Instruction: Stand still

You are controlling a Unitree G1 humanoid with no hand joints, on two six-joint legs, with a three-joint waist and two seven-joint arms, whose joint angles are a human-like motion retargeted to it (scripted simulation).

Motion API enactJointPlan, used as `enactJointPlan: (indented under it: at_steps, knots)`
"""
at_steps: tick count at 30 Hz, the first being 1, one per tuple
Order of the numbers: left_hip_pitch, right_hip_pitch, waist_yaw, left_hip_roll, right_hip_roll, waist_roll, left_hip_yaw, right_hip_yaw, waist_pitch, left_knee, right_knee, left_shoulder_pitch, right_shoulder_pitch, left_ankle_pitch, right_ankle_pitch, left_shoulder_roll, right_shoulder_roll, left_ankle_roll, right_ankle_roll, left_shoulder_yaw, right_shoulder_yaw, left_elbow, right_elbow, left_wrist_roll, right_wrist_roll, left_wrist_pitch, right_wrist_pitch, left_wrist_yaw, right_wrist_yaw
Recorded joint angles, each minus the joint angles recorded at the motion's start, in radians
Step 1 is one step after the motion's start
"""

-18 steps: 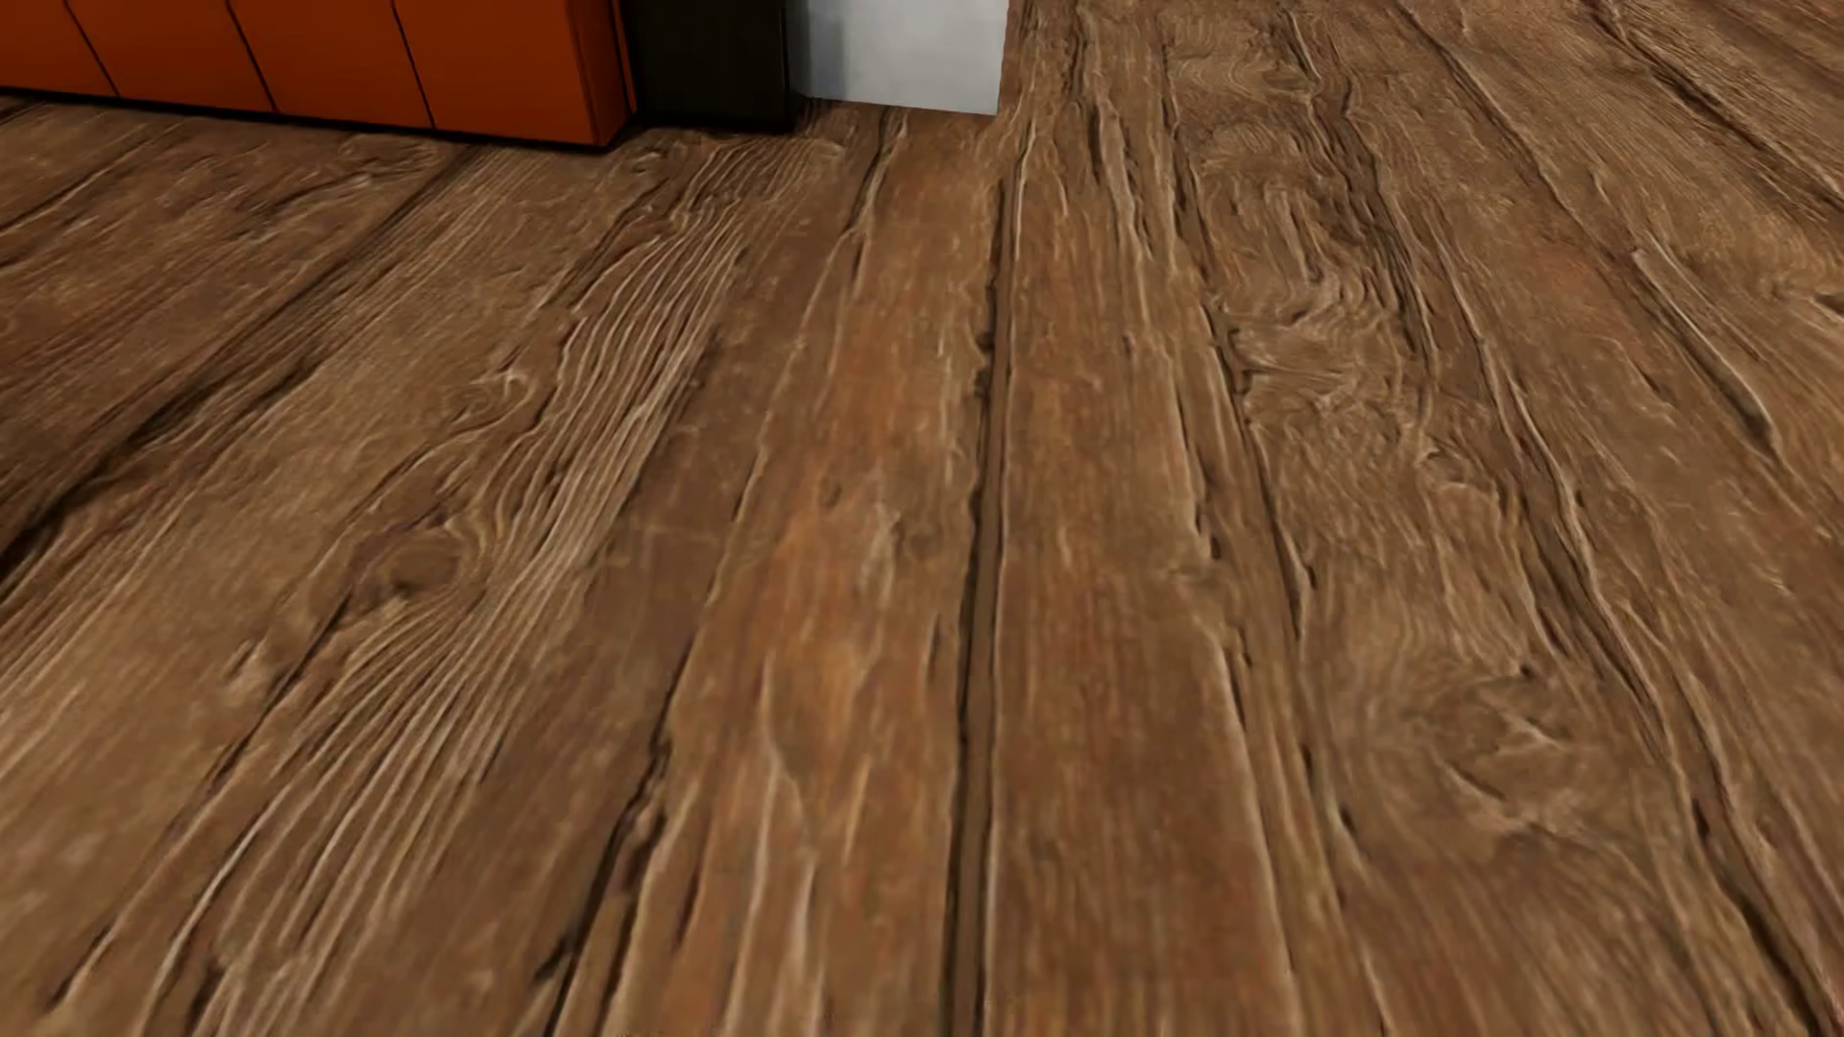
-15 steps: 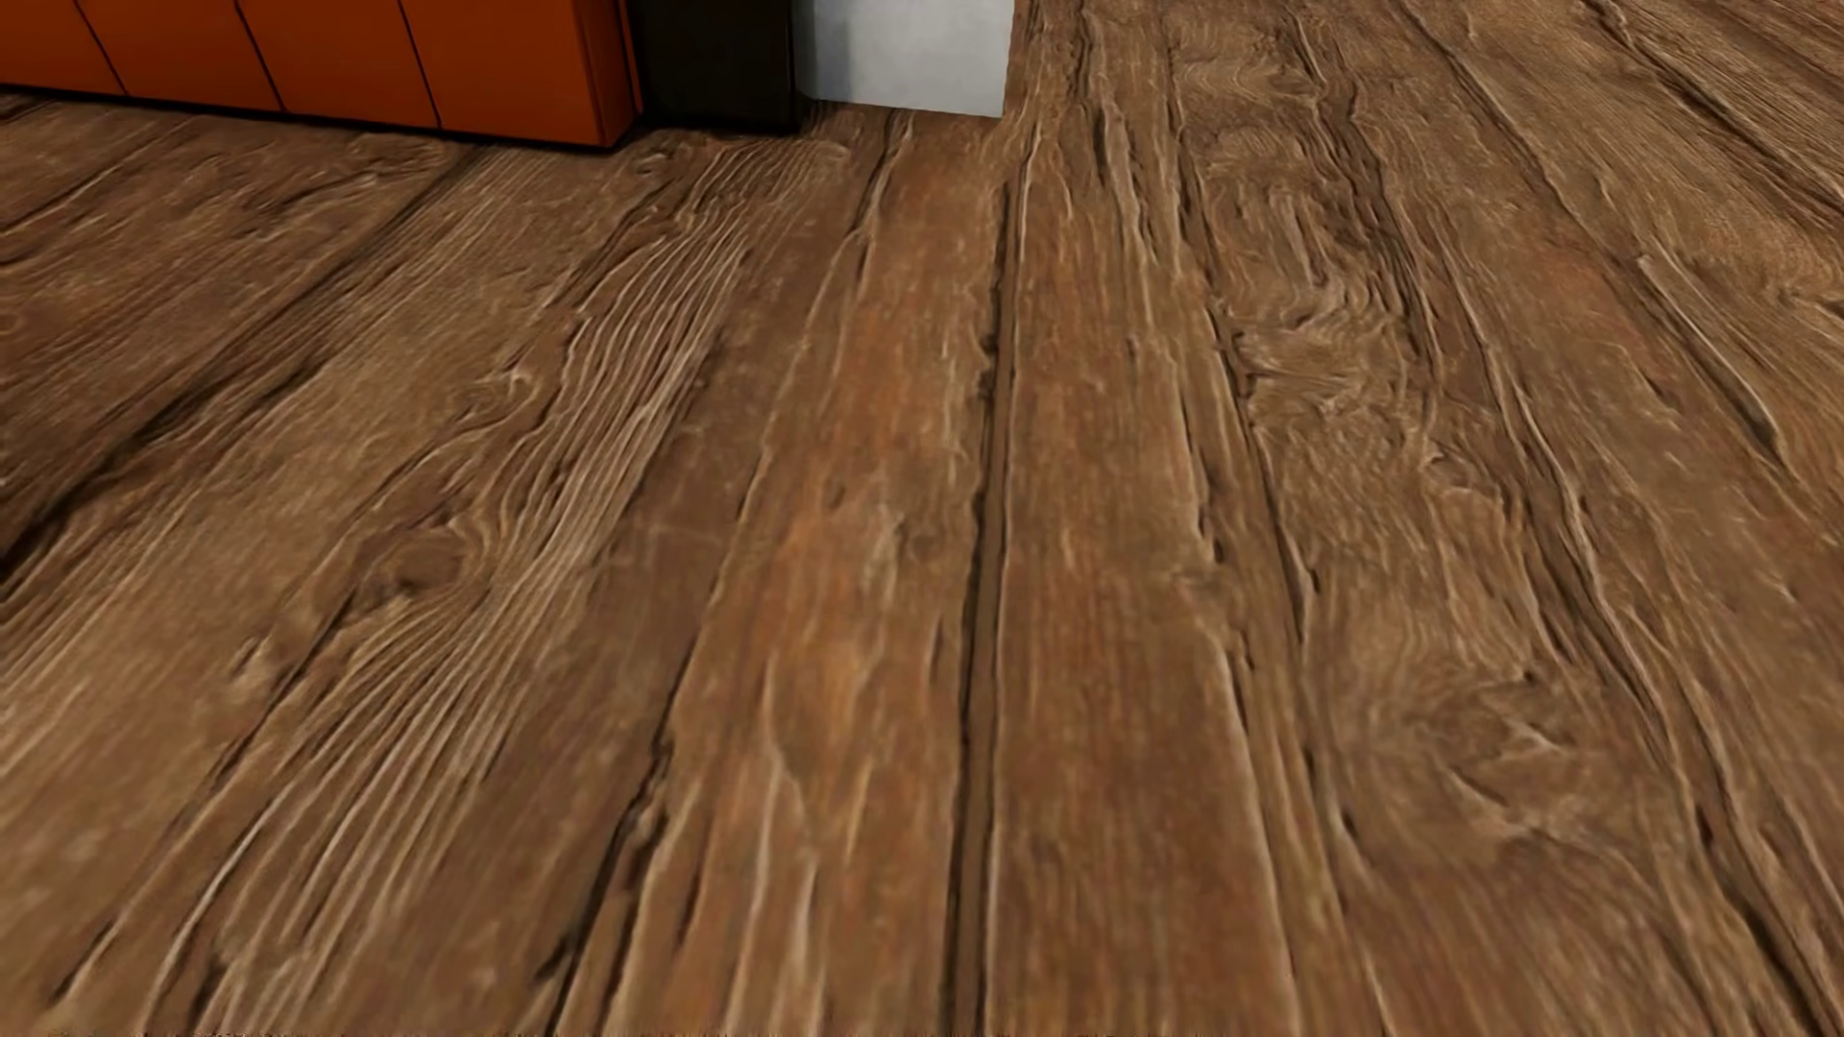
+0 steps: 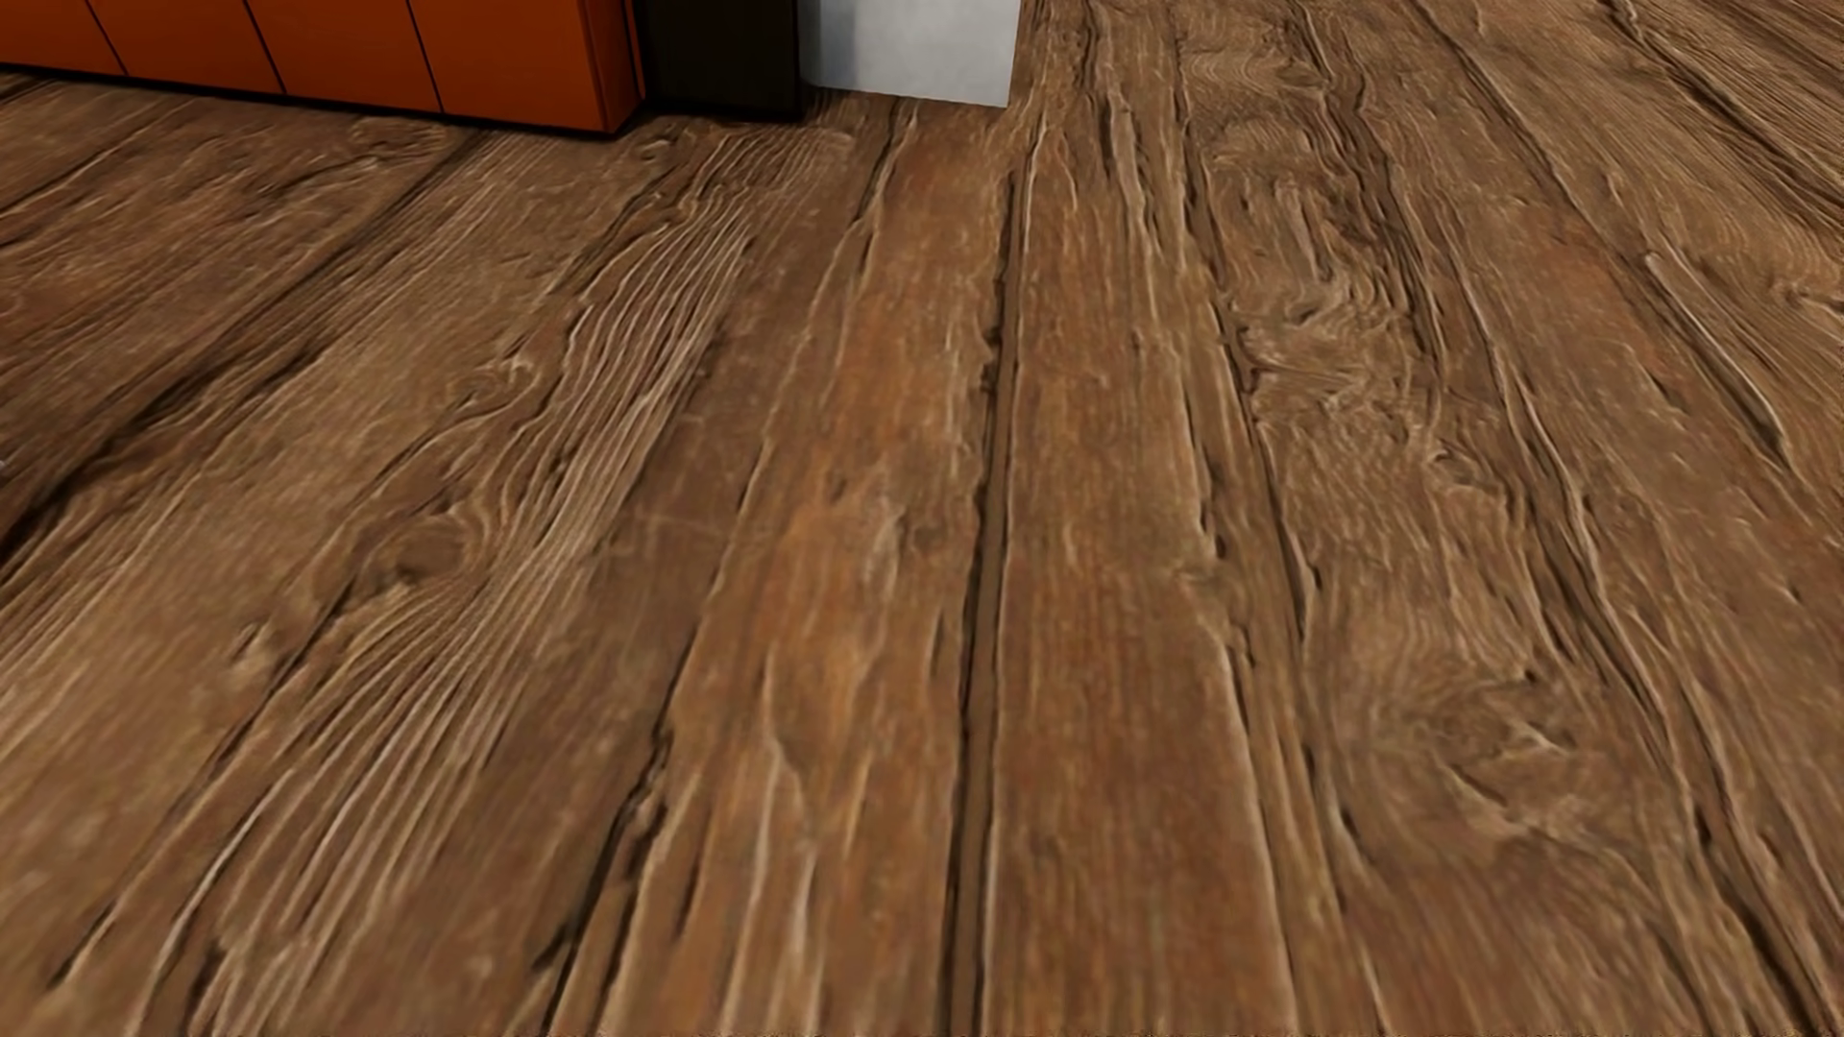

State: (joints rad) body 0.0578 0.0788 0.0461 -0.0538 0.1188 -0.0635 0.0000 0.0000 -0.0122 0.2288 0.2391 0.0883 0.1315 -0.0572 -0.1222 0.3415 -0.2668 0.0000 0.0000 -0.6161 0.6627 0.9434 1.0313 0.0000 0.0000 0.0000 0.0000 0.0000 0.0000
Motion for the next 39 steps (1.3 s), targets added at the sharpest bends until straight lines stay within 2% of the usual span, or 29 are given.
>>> enactJointPlan:
  at_steps: [18,39]
  knots:
    - [-0.012,0.0,-0.002,-0.004,0.001,0.006,0.0,0.0,-0.012,0.004,-0.015,-0.007,-0.008,-0.005,0.007,-0.004,-0.001,0.0,0.0,-0.004,0.009,0.003,0.003,0.0,0.0,0.0,0.0,0.0,0.0]
    - [-0.003,0.003,0.009,-0.012,-0.008,0.013,0.0,0.0,0.015,-0.001,-0.017,-0.023,-0.02,-0.012,0.019,-0.011,-0.001,0.0,0.0,-0.001,0.026,-0.005,-0.014,0.0,0.0,0.0,0.0,0.0,0.0]
